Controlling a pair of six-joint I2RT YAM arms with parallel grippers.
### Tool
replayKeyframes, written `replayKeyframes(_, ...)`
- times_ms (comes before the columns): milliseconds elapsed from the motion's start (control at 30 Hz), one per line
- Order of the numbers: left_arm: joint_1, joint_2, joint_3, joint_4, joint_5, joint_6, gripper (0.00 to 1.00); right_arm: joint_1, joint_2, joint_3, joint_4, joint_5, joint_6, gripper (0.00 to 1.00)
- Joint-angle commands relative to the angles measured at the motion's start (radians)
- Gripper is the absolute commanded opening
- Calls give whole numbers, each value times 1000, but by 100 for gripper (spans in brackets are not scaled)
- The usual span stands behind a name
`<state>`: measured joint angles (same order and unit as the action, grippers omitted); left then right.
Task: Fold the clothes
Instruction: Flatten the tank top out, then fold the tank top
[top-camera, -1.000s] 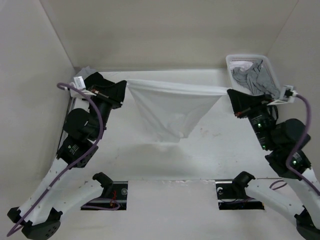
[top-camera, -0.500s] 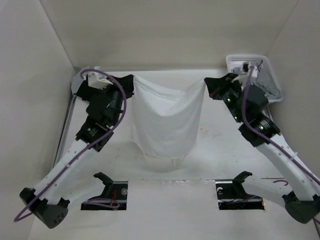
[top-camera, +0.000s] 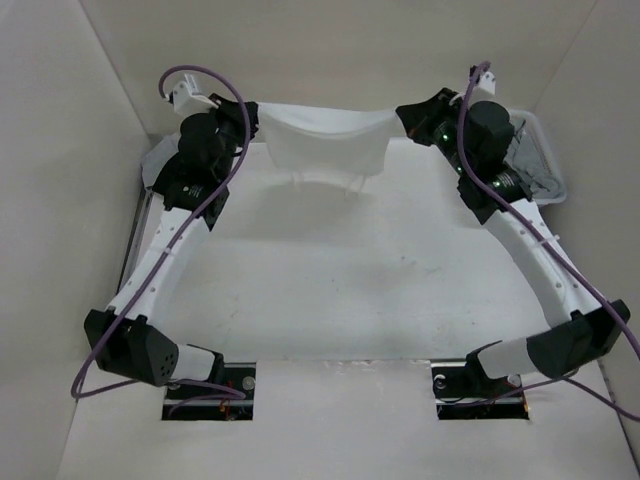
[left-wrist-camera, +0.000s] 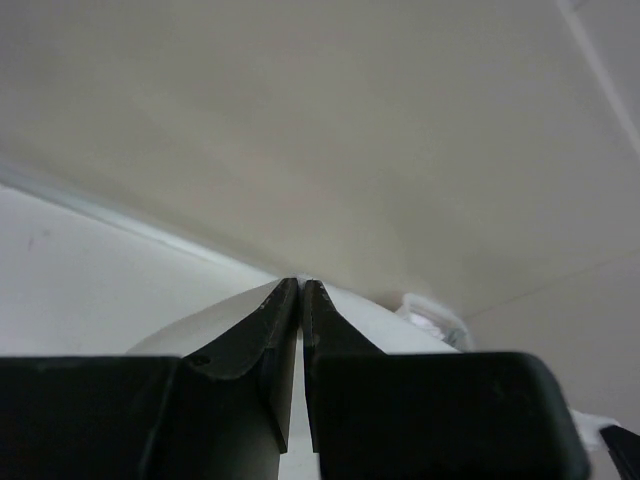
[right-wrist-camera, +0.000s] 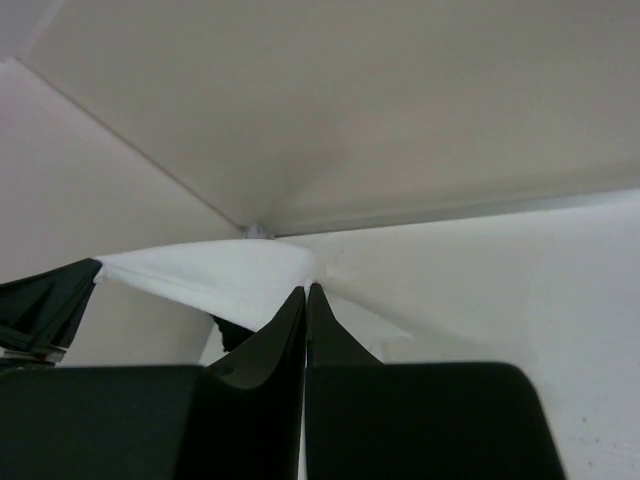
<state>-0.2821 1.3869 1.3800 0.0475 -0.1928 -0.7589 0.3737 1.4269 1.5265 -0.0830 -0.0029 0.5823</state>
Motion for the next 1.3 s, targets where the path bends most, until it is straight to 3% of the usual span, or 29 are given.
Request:
replayKeyframes(0, -4, -92, -18, 72, 56, -20, 3, 4, -100, -24, 69, -37, 19, 0)
replayKeyframes(300, 13, -268, -595, 208, 133, -135, 4, 14, -282, -648, 235, -25, 165, 0)
replayKeyframes(500, 31, -299, -965, 276, 214, -183, 4, 21, -355, -1044, 295, -34, 220, 0)
replayKeyframes(633, 16, -307, -1140, 302, 245, -209, 4, 46, -387, -1207, 296, -71, 261, 0)
replayKeyframes(767, 7, -435, -1252, 244, 273, -235, 4, 153, -503, -1284, 235, -75, 332, 1)
replayKeyframes(867, -10, -587, -1262, 122, 268, -278, 4, 190, -600, -1277, 131, -56, 355, 1)
replayKeyframes(1000, -21, -689, -1129, -6, 210, -260, 4, 163, -661, -1176, 46, -28, 301, 1)
replayKeyframes(1100, -12, -576, -983, 17, 179, -208, 4, 98, -571, -1061, 71, -25, 228, 1)
replayKeyframes(1267, 8, -226, -726, 184, 145, -166, 4, -25, -318, -884, 216, -38, 174, 1)
